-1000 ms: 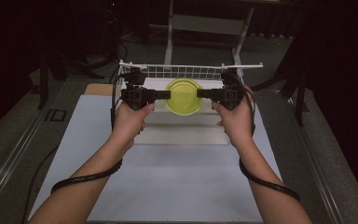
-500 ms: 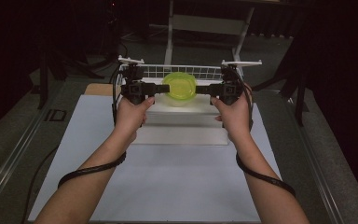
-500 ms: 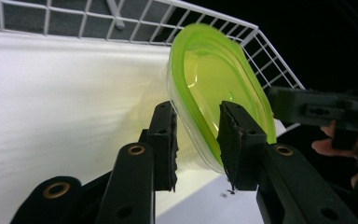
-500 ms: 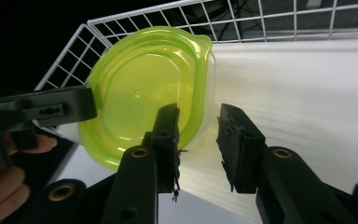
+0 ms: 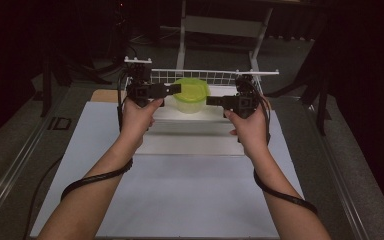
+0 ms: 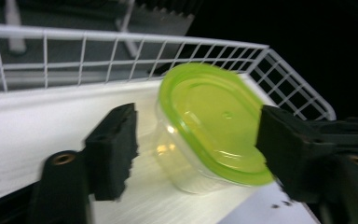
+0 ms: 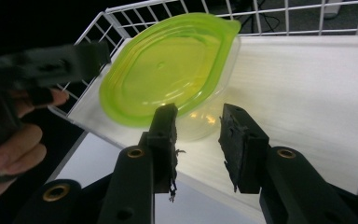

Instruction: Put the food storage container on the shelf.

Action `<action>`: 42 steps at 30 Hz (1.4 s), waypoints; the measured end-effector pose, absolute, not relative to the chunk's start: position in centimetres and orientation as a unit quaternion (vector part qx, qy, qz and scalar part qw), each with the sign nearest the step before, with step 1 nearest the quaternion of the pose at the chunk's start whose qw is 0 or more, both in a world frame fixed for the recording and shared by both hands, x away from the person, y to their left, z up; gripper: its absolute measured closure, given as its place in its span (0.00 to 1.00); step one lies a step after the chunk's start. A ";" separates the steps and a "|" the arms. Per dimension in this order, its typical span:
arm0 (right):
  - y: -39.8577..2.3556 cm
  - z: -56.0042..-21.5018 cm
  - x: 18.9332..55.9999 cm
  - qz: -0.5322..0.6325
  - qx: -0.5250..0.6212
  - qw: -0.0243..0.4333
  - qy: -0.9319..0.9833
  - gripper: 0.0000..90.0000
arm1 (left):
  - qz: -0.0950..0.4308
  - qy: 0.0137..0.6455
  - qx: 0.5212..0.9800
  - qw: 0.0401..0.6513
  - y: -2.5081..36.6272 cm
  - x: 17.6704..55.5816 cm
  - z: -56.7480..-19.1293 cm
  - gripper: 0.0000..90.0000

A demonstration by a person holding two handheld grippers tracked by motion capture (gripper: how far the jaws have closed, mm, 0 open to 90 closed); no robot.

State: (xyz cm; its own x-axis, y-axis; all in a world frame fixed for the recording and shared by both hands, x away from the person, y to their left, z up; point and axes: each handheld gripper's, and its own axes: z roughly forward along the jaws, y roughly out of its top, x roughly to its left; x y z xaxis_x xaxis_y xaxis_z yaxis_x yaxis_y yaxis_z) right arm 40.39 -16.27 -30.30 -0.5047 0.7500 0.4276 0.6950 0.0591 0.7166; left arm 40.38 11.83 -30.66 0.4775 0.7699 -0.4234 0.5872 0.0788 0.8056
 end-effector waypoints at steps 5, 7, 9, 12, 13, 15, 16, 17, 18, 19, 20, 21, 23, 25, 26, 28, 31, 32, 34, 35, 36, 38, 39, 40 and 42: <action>-15.9 -31.3 39.4 0.481 0.486 0.026 0.729 0.80 | 0.113 0.464 0.685 0.550 11.9 38.7 -30.5 0.20; -15.6 -31.9 39.0 0.478 0.484 0.029 0.733 0.92 | 0.132 0.455 0.681 0.558 11.8 37.7 -30.6 0.20; -15.1 -32.2 38.7 0.475 0.481 0.034 0.736 1.00 | 0.155 0.438 0.675 0.573 11.9 36.7 -30.9 0.13; -14.5 -32.7 38.5 0.474 0.478 0.036 0.739 1.00 | 0.178 0.424 0.666 0.587 12.1 35.5 -31.3 0.02; -14.0 -33.0 38.5 0.472 0.476 0.035 0.741 1.00 | 0.187 0.425 0.661 0.590 12.2 35.0 -31.5 0.02; -13.8 -33.1 38.6 0.471 0.475 0.036 0.742 1.00 | 0.207 0.431 0.654 0.587 12.4 34.2 -31.9 0.02; -13.6 -33.2 38.6 0.469 0.474 0.035 0.744 1.00 | 0.223 0.429 0.645 0.592 12.5 33.7 -32.2 0.02; -13.5 -33.3 38.7 0.470 0.475 0.035 0.744 1.00 | 0.238 0.427 0.639 0.594 12.7 33.3 -32.4 0.02; -13.3 -33.4 38.7 0.469 0.476 0.036 0.743 1.00 | 0.248 0.428 0.637 0.591 12.8 33.0 -32.5 0.02; -13.2 -33.5 38.8 0.469 0.476 0.036 0.743 1.00 | 0.256 0.426 0.634 0.592 12.9 32.7 -32.6 0.02; -13.2 -33.5 38.9 0.469 0.478 0.036 0.742 1.00 | 0.260 0.424 0.632 0.595 13.0 32.5 -32.7 0.02; -13.0 -33.5 39.0 0.469 0.479 0.036 0.741 1.00 | 0.260 0.424 0.635 0.591 13.0 32.3 -32.8 0.02; -12.8 -33.6 39.2 0.468 0.480 0.034 0.741 1.00 | 0.257 0.421 0.642 0.586 12.9 32.2 -32.9 0.02; -12.6 -33.6 39.3 0.468 0.480 0.036 0.741 1.00 | 0.247 0.418 0.648 0.587 12.8 32.0 -33.1 0.02; -12.4 -33.6 39.3 0.468 0.480 0.037 0.741 1.00 | 0.245 0.415 0.651 0.586 12.7 31.9 -33.1 0.02; -12.2 -33.6 39.4 0.467 0.481 0.041 0.741 1.00 | 0.241 0.412 0.655 0.585 12.5 31.6 -33.2 0.02; -12.0 -33.7 39.8 0.470 0.485 0.032 0.737 1.00 | 0.231 0.405 0.661 0.588 12.1 31.3 -33.3 0.02; -11.9 -33.7 39.8 0.469 0.486 0.035 0.737 1.00 | 0.230 0.403 0.663 0.587 12.0 31.3 -33.4 0.02; -11.8 -33.8 39.7 0.466 0.487 0.038 0.737 1.00 | 0.228 0.394 0.667 0.589 11.8 31.1 -33.5 0.02; -11.9 -33.8 39.6 0.467 0.486 0.036 0.737 1.00 | 0.228 0.391 0.671 0.588 11.8 31.0 -33.6 0.02; -12.0 -33.7 39.4 0.469 0.485 0.036 0.737 0.99 | 0.226 0.390 0.671 0.588 11.7 30.9 -33.7 0.02; -12.2 -33.6 39.0 0.474 0.479 0.032 0.738 0.97 | 0.215 0.383 0.674 0.594 11.7 30.7 -34.1 0.02; -12.4 -33.6 38.8 0.476 0.475 0.032 0.739 0.97 | 0.210 0.379 0.675 0.598 11.6 30.5 -34.2 0.02; -12.5 -33.5 38.5 0.478 0.470 0.035 0.741 0.95 | 0.208 0.372 0.677 0.600 11.6 30.4 -34.4 0.02; -12.8 -33.4 37.8 0.486 0.459 0.030 0.743 0.90 | 0.209 0.360 0.680 0.604 11.6 30.0 -34.6 0.02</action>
